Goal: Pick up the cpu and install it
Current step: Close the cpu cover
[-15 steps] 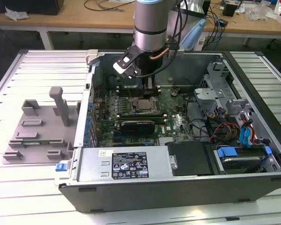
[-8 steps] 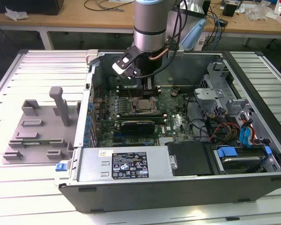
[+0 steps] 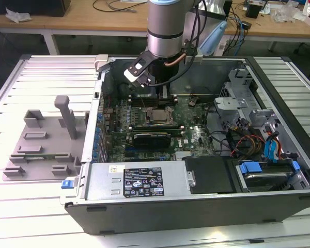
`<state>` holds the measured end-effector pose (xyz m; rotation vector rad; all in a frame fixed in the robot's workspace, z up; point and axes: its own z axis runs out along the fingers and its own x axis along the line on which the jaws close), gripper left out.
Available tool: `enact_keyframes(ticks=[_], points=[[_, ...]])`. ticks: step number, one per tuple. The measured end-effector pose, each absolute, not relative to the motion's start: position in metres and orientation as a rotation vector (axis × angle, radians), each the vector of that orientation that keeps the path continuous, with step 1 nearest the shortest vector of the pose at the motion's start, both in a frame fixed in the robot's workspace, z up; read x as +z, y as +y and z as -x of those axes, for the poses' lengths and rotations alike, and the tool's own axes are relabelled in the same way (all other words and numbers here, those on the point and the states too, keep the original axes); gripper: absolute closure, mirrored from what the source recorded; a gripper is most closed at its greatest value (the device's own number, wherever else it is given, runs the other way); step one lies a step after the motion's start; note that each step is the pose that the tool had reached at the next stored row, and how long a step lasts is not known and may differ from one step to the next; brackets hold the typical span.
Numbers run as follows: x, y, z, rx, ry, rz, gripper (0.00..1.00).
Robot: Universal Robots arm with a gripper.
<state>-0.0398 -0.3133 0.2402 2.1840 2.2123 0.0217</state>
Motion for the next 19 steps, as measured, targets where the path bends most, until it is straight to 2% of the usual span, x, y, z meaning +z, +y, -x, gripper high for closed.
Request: enact_keyframes(ticks=[6,19], points=[[0.2402,-0.3133,0.04,0.023,2.262,-2.133,0.89],[0.24,-0.3133,0.04,0.033,2.679,-1.586,0.89]])
